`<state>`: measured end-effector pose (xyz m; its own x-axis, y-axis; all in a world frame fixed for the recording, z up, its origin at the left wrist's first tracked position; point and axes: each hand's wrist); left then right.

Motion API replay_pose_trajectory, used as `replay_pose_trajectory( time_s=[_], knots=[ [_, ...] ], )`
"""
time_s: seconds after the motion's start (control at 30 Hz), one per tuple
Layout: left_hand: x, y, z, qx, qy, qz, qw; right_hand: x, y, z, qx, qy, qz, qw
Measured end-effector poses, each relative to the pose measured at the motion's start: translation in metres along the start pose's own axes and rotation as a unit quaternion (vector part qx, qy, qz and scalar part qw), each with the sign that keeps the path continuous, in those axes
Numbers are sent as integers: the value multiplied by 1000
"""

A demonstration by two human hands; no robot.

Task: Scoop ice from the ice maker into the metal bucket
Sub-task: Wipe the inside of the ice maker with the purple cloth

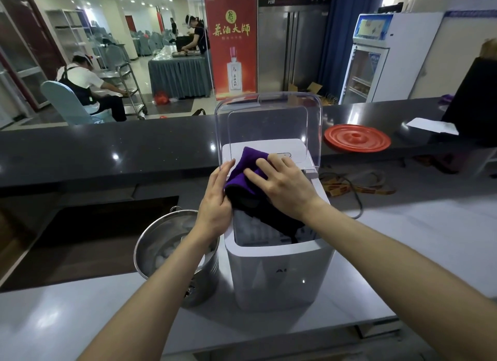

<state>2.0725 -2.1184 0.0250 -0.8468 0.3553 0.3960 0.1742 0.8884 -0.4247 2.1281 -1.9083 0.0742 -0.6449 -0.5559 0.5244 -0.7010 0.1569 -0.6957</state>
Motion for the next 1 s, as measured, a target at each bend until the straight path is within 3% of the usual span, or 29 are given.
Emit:
replay_pose_trajectory(
  time_s=[0.33,0.57,0.83,1.0],
  knots=[
    [1,4,3,48,-5,-2,999,-44,-11,-40,-62,52,45,996],
    [0,2,-1,10,0,-6,1000,4,-2,8,-22,-5,-18,1000],
    [1,0,-2,40,-3,1,999,-16,-5,-9,-12,12,40,999],
    [-1,-1,-4,49,-12,0,999,-32,-23,-35,-16,70,94,993]
  ],
)
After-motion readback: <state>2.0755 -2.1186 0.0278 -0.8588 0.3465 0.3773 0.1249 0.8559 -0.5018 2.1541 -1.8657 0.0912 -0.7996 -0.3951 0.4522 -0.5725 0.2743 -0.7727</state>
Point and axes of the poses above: each hand's wrist, its own x-axis towards the middle knuckle, its own y-axis out of the palm, z = x × y, and after that the axes turned 3 degrees about -y, right-handed
